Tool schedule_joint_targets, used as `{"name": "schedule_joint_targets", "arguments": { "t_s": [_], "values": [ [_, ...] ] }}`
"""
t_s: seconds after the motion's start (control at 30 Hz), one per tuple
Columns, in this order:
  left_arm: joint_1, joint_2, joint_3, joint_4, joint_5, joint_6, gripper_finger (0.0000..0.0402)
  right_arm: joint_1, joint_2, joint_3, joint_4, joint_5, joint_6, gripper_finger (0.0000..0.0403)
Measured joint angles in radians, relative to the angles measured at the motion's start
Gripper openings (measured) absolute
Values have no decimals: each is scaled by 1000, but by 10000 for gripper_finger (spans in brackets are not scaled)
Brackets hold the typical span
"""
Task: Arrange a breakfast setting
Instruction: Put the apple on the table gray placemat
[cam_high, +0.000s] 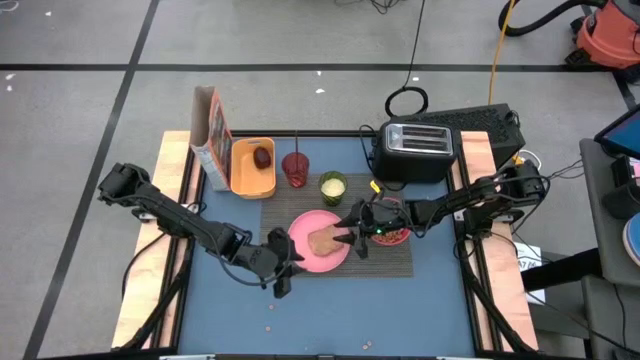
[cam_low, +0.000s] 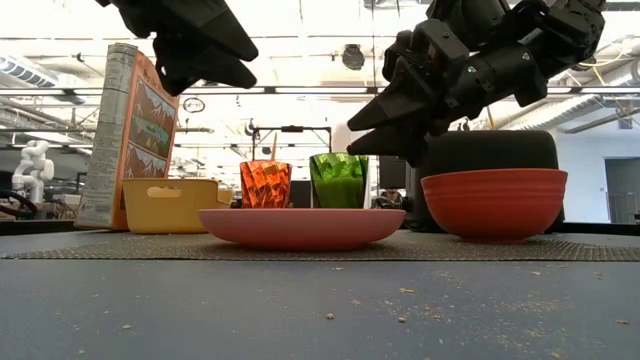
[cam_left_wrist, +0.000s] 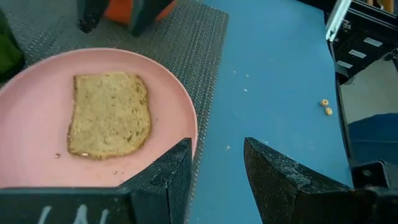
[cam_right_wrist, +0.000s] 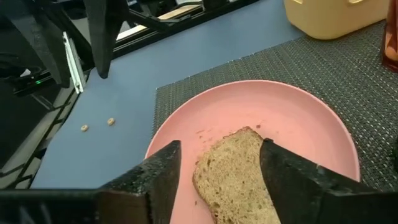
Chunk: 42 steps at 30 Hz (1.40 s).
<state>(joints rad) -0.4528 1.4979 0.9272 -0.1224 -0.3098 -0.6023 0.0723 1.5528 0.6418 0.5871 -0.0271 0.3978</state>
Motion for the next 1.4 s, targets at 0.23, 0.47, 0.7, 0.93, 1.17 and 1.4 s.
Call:
{"name": "schedule_joint_targets", "arguments": {
  "t_s": [0.23,0.47,0.7,0.93,1.17,1.4],
  "values": [
    [20,0,0,43,-95,9,152,0,-22,-1,100,-5,-23,211],
    [104,-43,0,224,-112,153,152,0,-144,0,113,-4,-157,212],
    [178,-74,1,529,-114,431,152,0,-299,0,36,-4,-186,212],
    [229,-75,0,784,-111,579,152,0,-432,0,-73,-4,-282,212],
    [277,-74,0,822,-110,575,180,0,-498,0,-152,-4,-283,212],
    [316,-74,0,776,-113,571,271,0,-502,0,-182,-4,-291,212]
  ]
}}
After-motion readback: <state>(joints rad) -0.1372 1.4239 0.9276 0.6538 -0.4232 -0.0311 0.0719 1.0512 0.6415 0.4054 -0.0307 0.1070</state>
